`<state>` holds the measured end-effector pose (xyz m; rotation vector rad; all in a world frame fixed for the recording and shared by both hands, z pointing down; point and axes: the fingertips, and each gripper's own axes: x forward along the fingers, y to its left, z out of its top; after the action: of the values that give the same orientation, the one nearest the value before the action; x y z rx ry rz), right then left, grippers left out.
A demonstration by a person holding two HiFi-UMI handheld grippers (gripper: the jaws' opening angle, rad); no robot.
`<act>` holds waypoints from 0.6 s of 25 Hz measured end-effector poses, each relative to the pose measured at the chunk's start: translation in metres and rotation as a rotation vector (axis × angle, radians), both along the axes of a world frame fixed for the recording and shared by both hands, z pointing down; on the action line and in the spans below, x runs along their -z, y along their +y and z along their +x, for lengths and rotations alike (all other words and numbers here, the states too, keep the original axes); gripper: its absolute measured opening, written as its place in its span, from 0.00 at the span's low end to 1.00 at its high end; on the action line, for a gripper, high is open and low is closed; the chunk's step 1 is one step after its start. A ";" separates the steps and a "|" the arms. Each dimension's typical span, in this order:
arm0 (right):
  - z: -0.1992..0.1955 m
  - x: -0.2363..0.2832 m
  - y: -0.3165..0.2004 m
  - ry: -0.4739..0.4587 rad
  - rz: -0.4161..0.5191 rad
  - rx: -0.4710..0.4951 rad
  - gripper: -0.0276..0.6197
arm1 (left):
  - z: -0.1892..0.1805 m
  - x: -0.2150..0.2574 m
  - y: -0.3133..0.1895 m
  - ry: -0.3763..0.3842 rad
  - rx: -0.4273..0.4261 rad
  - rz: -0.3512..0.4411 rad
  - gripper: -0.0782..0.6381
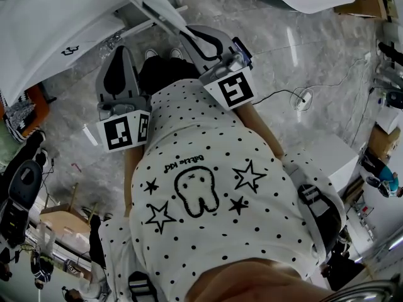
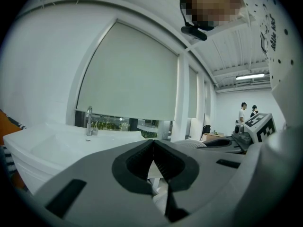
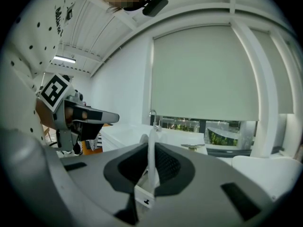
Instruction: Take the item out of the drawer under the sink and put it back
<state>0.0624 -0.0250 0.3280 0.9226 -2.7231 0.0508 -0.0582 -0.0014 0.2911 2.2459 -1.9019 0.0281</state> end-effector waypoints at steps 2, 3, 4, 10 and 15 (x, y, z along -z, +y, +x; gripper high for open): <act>0.000 0.000 0.000 -0.001 0.000 -0.001 0.11 | 0.000 0.000 0.000 0.000 -0.001 -0.001 0.12; 0.000 0.000 0.001 -0.001 0.001 -0.001 0.11 | 0.001 0.000 0.000 0.001 -0.002 -0.001 0.12; 0.001 0.000 0.001 -0.001 0.002 -0.001 0.11 | 0.001 0.000 0.001 0.001 -0.003 0.000 0.12; 0.002 -0.001 0.001 0.001 -0.001 -0.006 0.11 | 0.002 -0.002 0.001 0.002 -0.010 -0.004 0.12; 0.003 0.000 0.001 0.001 0.002 -0.005 0.11 | 0.004 -0.002 0.000 -0.007 -0.019 -0.007 0.12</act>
<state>0.0651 -0.0238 0.3279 0.9299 -2.7208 0.0482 -0.0541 -0.0019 0.2932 2.2631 -1.8810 0.0454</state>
